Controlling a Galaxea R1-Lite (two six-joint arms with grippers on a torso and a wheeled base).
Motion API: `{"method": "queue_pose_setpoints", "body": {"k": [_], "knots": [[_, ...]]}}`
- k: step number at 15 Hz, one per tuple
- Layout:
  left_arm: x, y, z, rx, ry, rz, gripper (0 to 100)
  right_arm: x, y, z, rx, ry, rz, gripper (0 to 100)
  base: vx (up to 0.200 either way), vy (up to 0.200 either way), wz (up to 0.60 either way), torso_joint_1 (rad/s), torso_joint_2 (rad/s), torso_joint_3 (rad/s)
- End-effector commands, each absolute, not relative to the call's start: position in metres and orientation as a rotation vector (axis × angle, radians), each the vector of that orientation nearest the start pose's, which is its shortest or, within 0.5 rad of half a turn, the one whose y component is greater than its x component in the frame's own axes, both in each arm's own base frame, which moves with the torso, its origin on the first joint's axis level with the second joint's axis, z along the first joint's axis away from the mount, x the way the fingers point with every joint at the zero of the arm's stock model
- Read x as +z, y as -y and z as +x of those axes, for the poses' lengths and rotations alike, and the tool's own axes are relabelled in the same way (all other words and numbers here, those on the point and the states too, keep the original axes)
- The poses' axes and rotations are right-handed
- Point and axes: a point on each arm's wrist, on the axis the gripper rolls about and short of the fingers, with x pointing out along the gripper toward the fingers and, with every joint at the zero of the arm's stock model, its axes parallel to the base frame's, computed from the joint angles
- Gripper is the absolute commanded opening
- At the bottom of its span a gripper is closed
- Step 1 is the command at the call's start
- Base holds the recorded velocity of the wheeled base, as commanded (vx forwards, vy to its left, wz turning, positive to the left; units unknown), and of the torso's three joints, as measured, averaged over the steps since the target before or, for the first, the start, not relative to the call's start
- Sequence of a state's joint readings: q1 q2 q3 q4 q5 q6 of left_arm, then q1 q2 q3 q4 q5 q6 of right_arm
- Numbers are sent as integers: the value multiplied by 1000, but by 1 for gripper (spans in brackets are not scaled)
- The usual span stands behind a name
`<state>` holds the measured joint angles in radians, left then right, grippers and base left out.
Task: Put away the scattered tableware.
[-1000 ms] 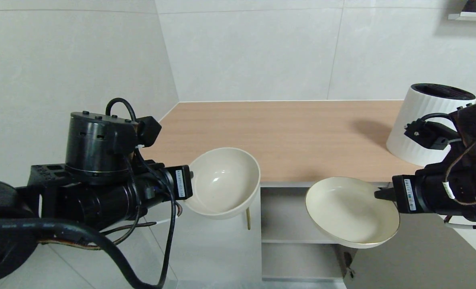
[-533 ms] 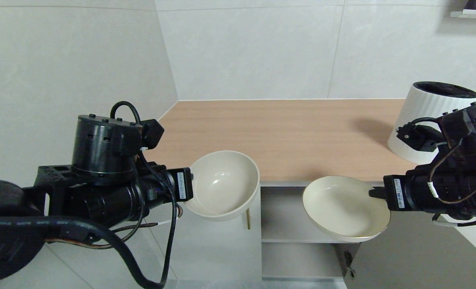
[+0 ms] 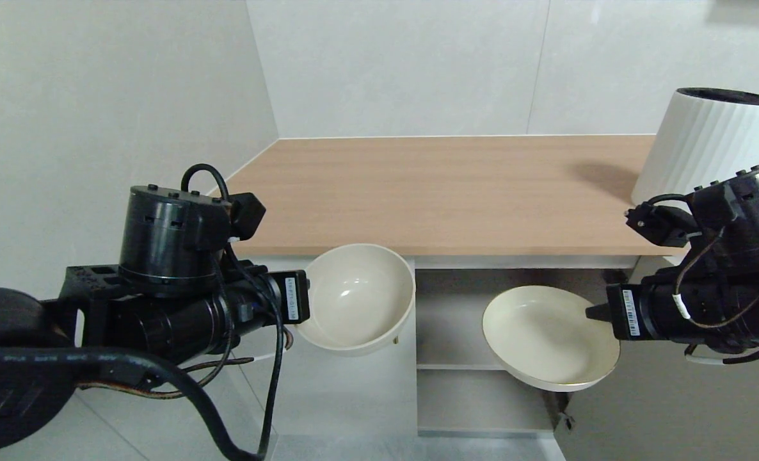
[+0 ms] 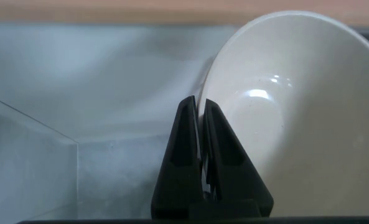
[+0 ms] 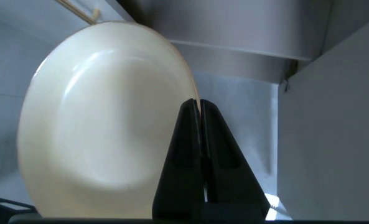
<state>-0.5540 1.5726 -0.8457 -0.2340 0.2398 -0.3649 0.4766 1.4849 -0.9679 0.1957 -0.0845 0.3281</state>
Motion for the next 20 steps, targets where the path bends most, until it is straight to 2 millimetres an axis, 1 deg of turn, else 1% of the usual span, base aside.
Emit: {"method": "queue_pose_setpoints", "body": {"k": [1, 5, 11, 15, 18, 20], "knots": [[192, 138, 233, -219, -507, -164, 0, 209, -110, 216, 256, -748, 110, 0, 0, 0, 0, -173, 476, 290], [190, 139, 234, -217, -511, -161, 0, 203, -111, 218, 261, -746, 97, 0, 0, 0, 0, -161, 464, 300], [189, 139, 235, -217, -513, -160, 0, 202, -111, 218, 263, -742, 97, 0, 0, 0, 0, -113, 445, 326], [190, 139, 235, -217, -512, -161, 0, 200, -111, 219, 262, -746, 95, 0, 0, 0, 0, -27, 108, 82], [190, 139, 234, -217, -511, -161, 0, 189, -116, 229, 261, -771, 80, 0, 0, 0, 0, 0, 0, 0], [189, 139, 235, -217, -513, -160, 0, 168, -124, 243, 245, -841, 53, 0, 0, 0, 0, 0, 0, 0]]}}
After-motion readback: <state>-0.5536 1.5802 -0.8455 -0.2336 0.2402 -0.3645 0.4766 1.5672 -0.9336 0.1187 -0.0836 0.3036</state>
